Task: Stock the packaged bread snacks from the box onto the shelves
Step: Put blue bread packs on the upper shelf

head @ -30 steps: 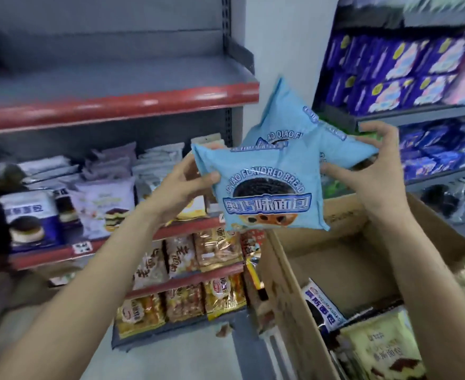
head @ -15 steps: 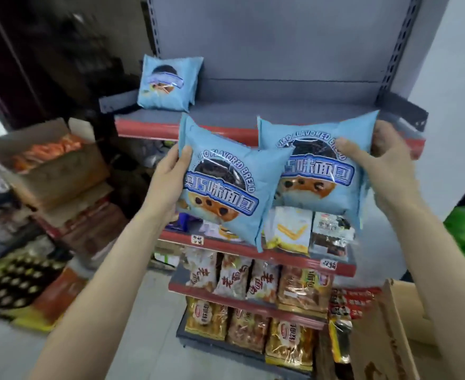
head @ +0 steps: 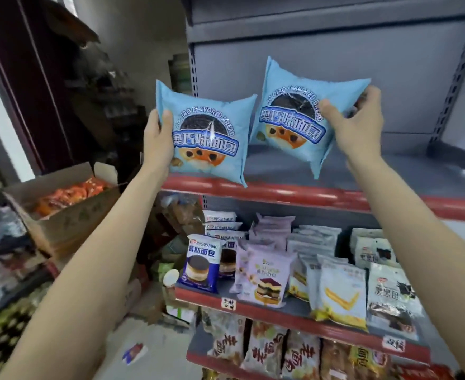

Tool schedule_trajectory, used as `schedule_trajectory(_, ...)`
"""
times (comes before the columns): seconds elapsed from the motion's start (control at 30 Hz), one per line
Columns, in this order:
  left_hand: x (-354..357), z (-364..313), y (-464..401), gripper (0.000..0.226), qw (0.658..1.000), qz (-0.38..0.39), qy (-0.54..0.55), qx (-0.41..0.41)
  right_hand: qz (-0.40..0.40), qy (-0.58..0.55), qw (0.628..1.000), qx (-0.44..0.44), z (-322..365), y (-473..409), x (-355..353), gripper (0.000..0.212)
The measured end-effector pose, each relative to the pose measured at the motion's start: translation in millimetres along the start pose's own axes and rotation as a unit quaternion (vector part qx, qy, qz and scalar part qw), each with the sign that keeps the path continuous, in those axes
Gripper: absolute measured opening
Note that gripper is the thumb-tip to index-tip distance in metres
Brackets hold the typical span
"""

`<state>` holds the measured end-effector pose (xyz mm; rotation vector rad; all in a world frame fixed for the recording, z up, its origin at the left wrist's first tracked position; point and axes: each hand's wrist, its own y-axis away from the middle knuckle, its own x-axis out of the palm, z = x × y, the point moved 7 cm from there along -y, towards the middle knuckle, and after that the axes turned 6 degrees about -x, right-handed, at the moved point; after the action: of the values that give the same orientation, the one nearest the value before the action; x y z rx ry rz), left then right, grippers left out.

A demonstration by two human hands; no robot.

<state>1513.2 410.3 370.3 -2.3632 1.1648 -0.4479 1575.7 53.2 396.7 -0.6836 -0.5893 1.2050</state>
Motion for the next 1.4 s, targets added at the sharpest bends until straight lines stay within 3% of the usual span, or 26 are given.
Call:
schedule_trajectory(0.17,13.3,32.7,-72.7,0.014,0.999,0.048,0.003,0.017,-0.001,0.069,0.997,-0.022,-15.2,-41.0,48.3,0.052)
schedule_trajectory(0.27,20.9,59.4,-90.3,0.029,0.996,0.090,0.024,-0.003,0.001,0.097,0.995,-0.023,-28.1,-56.7,73.1,0.055)
schedule_trajectory(0.43,20.4,104.4,-100.2,0.044,0.982,0.078,-0.156,-0.072,0.012,0.131,0.991,-0.017,-50.9,-67.5,106.7,0.054)
schedule_trajectory(0.57,20.5,80.9,-92.2,0.071,0.964,0.055,-0.253,0.053,0.004,0.129,0.991,-0.023,-57.6,-68.8,124.9,0.055)
schedule_trajectory(0.67,30.9,51.4,-77.7,0.075,0.913,0.057,-0.346,0.207,-0.003,0.109,0.993,-0.051,-49.1,-73.2,137.2,0.053)
schedule_trajectory(0.73,40.0,47.2,-72.3,0.073,0.881,0.081,-0.392,0.252,0.001,0.094,0.993,-0.066,-42.6,-80.1,146.3,0.052)
schedule_trajectory(0.93,48.4,56.3,-80.2,0.074,0.856,0.120,-0.442,0.242,0.008,0.038,0.995,-0.088,-37.7,-110.3,178.0,0.053)
schedule_trajectory(1.07,53.5,50.6,-85.8,0.079,0.838,0.133,-0.465,0.253,0.054,-0.047,0.997,0.018,-65.7,-129.7,224.0,0.051)
schedule_trajectory(1.2,58.1,51.9,-88.6,0.069,0.833,0.149,-0.469,0.251,0.079,-0.091,0.989,0.082,-85.2,-147.4,264.8,0.033)
schedule_trajectory(1.27,59.0,54.6,-89.4,0.069,0.835,0.154,-0.467,0.247,0.092,-0.064,0.989,0.098,-93.1,-153.5,275.3,0.037)
schedule_trajectory(1.4,60.8,56.6,-90.8,0.072,0.842,0.163,-0.457,0.235,0.144,0.094,0.983,0.068,-103.6,-153.3,283.3,0.052)
